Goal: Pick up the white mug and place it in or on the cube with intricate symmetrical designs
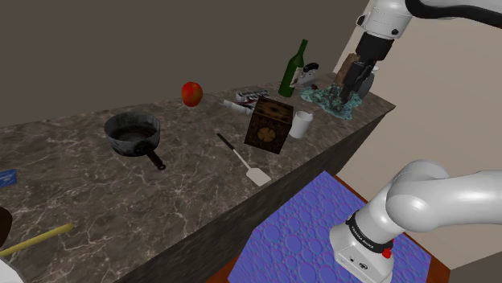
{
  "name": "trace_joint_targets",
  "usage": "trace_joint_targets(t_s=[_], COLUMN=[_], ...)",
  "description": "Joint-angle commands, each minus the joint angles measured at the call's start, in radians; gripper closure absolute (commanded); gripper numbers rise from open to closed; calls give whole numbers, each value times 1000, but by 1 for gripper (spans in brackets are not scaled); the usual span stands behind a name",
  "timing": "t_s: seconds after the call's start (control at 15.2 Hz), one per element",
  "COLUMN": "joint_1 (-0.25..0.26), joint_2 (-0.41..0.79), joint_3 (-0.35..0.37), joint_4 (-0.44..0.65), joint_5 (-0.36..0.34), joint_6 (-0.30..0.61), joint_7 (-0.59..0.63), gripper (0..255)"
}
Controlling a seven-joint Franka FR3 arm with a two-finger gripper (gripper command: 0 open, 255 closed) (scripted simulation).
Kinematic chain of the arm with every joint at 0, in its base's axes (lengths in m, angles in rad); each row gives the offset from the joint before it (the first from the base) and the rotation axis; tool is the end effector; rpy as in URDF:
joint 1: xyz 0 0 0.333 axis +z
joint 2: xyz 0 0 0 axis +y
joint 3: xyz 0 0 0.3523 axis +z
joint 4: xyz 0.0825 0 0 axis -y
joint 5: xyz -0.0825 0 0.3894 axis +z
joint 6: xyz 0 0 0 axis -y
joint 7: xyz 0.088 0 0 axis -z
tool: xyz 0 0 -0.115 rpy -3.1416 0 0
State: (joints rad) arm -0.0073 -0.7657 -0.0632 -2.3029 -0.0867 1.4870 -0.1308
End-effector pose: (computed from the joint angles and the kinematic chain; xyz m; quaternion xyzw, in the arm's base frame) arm 0.2825 -0.0381 0.6198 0.9988 0.0370 -0.0275 0.0190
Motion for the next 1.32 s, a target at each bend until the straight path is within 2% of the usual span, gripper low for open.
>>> trace_joint_targets(t_s=[0.0,0.59,1.25], joint_1=[0,-2,-3], joint_2=[0,230,581], joint_3=[0,-93,-176], joint_4=[0,-62,-6], joint_5=[0,-55,-62], joint_6=[0,253,506], joint_7=[0,-115,-247], gripper=[0,0,0])
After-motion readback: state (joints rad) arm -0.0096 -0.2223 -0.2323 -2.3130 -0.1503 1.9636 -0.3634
